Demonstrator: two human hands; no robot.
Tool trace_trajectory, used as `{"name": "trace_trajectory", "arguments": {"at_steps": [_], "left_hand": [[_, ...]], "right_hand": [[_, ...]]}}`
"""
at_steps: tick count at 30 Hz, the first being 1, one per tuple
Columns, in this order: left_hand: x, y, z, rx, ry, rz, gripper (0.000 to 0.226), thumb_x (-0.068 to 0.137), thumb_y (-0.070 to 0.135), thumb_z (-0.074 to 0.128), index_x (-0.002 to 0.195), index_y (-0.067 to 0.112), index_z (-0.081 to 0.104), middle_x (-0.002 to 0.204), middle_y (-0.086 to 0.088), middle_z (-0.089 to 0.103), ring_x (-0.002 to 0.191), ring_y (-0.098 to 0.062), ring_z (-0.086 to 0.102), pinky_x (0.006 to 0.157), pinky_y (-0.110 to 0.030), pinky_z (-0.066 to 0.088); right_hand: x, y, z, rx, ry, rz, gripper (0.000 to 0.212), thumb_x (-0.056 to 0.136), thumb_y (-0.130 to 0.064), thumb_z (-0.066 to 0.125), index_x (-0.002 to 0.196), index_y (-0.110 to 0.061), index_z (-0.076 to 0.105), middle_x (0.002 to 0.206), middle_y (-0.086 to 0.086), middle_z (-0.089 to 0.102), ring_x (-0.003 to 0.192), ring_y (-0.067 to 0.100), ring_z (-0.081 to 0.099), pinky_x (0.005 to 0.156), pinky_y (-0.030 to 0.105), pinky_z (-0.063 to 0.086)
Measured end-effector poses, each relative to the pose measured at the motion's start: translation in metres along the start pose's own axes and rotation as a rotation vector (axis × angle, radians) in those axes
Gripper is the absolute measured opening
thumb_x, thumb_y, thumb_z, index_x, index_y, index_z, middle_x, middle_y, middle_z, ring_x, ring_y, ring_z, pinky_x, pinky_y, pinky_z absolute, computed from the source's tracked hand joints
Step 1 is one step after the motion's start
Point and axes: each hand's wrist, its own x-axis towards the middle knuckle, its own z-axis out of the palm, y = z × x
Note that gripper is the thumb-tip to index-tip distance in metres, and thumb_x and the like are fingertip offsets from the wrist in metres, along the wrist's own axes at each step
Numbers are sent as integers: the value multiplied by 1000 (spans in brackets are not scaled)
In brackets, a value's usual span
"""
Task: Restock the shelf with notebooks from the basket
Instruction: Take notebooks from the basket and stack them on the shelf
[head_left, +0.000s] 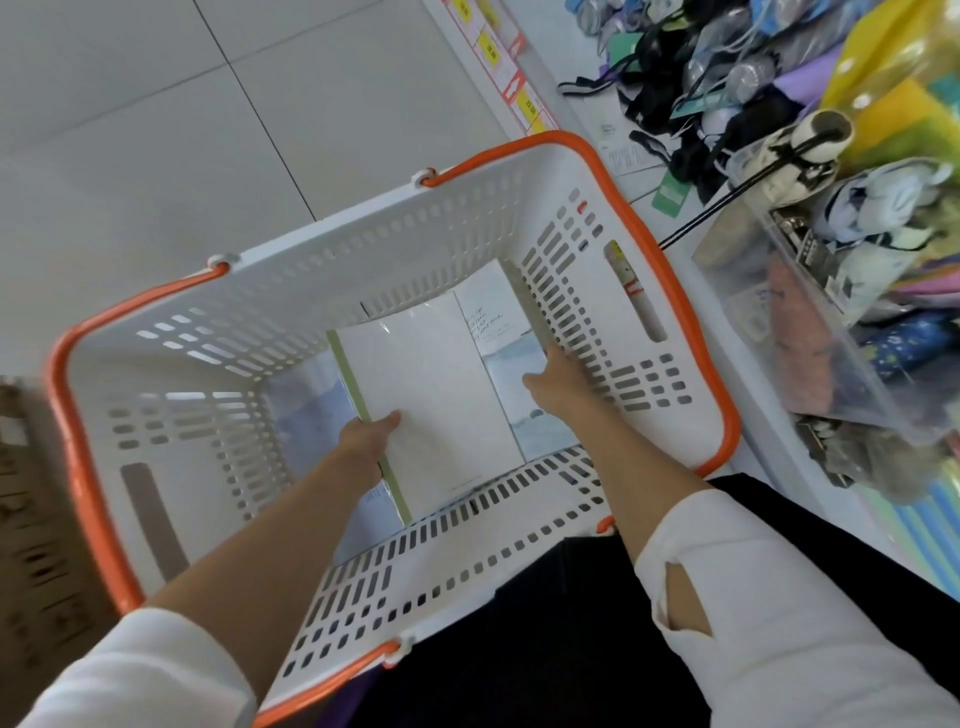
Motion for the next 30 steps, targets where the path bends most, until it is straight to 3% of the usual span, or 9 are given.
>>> {"name": "trace_trajectory", "arguments": {"at_steps": [5,8,10,12,15,21,24,26,30], "left_hand": [[-6,-1,-30,17,5,-16,28,90,15,66,113,-1,60,122,-19,62,98,-32,62,91,-45,49],[-9,-2,-62,59,72,-19,35,91,17,65,120,-1,58,125,-19,61,110,-35,60,99,-49,46],[-13,-3,-77,63,98,-18,35,91,15,64,121,-3,57,125,-21,61,111,-37,60,96,-49,48],[-18,-5,-84,61,110,-21,34,92,15,63,119,-4,57,124,-21,61,112,-38,60,94,-47,48],[-25,-4,-86,66,133,-18,39,92,16,64,124,-5,55,127,-21,59,113,-38,58,100,-51,46],[-25,-2,-91,117,174,-8,50,93,20,62,133,-6,47,134,-23,53,122,-40,52,105,-50,42],[-29,-2,-87,-7,30,-67,40,95,14,58,131,-2,49,130,-21,57,118,-38,56,103,-53,42],[-32,-4,-84,-96,-50,-87,37,96,16,57,131,3,50,130,-19,58,114,-36,57,100,-53,43],[-37,-9,-78,-194,-225,-87,48,90,55,54,113,14,64,116,-14,69,101,-31,67,81,-44,51]], "right_hand": [[-15,0,-6,114,18,-117,62,96,-9,36,152,-31,19,157,0,27,93,15,59,64,26,52],[-23,0,-17,174,-18,-140,56,99,-12,39,152,-25,26,157,-1,29,89,2,47,55,8,38],[-26,-3,-24,190,-20,-157,54,99,-11,43,151,-20,29,156,1,32,107,8,50,74,8,44],[-30,-7,-31,206,-32,-175,54,98,-9,45,150,-17,32,154,4,34,132,20,43,97,24,38],[-34,-10,-44,250,-52,-194,51,97,-7,48,147,-15,39,149,6,43,134,24,43,105,34,39],[-45,-13,-84,378,-41,-178,36,96,-7,51,128,-23,56,126,6,62,82,27,64,59,25,50],[-52,-17,-94,471,-138,-149,34,96,-6,51,123,-26,58,111,-2,67,108,24,61,78,30,50],[-55,-20,-80,442,-201,-133,38,97,-7,51,131,-22,53,128,0,61,119,21,52,98,37,41],[-67,-35,-23,316,-357,-97,46,99,-9,48,144,-18,42,146,7,46,128,26,47,108,44,38]]}}
